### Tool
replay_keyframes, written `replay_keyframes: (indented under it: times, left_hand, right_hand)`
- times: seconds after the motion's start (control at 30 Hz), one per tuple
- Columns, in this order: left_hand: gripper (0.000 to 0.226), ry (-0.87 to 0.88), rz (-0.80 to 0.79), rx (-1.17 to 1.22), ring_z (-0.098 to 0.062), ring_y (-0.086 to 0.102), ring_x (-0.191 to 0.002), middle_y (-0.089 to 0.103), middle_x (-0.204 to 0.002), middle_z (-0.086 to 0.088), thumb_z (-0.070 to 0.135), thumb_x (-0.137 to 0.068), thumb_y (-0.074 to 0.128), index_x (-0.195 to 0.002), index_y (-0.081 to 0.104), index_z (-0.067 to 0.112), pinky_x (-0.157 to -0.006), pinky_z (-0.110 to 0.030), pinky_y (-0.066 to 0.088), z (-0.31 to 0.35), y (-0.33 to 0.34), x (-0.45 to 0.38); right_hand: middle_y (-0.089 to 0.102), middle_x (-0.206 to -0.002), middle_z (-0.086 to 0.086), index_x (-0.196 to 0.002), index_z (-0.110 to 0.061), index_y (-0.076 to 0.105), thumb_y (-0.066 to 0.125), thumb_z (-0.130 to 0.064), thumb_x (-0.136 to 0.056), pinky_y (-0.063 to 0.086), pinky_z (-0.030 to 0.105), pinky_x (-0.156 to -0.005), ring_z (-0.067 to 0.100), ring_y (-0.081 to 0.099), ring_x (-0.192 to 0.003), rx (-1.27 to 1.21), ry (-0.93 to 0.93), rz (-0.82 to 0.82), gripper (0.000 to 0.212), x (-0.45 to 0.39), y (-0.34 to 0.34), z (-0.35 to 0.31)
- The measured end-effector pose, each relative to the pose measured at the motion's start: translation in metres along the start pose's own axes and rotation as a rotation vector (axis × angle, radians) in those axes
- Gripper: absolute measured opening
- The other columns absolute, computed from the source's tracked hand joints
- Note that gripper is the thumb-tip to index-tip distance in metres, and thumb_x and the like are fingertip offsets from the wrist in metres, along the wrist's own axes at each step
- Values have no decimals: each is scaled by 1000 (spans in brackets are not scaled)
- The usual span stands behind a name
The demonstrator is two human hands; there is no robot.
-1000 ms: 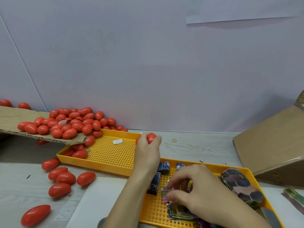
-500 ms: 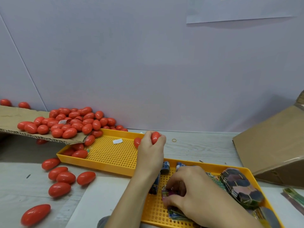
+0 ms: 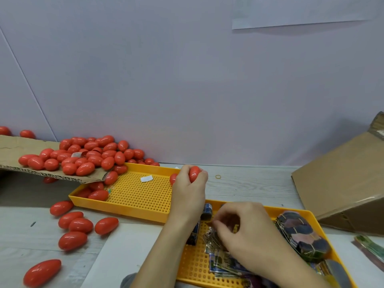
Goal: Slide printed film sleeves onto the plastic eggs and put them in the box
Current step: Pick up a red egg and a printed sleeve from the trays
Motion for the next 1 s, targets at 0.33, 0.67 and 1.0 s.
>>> replay_keyframes:
  times: [0.33, 0.67, 1.0]
  left_hand:
    - [23, -49, -368, 66, -9, 36, -44, 42, -58, 2, 16, -93, 63, -73, 53, 18, -42, -22, 30, 3, 24, 12]
    - [15, -28, -438, 19, -3, 40, -43, 47, -49, 13, 22, -87, 75, -81, 72, 9, -43, -17, 34, 3, 28, 16]
    - [15, -100, -522, 248, -10, 29, -43, 41, -53, 3, 16, -87, 73, -73, 69, 14, -39, -20, 26, 3, 30, 16]
  right_hand:
    - [66, -59, 2, -80, -27, 79, 73, -29, -81, 46, 23, -55, 8, 58, -55, -724, 288, 229, 6, -5, -28, 46]
    - [69, -68, 3, -86, -14, 78, 76, -48, -61, 48, 25, -61, 11, 62, -64, -807, 249, 318, 43, -8, -30, 57]
    - [75, -75, -8, -80, -22, 75, 74, -18, -85, 52, 14, -62, 4, 70, -70, -526, 160, 383, 6, -5, -36, 51]
Point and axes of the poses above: each hand's wrist, its own x-axis away from the middle knuckle, its own y-axis out of the palm, z = x × y, the point moved 6 cm from there along -x, towards the middle knuckle
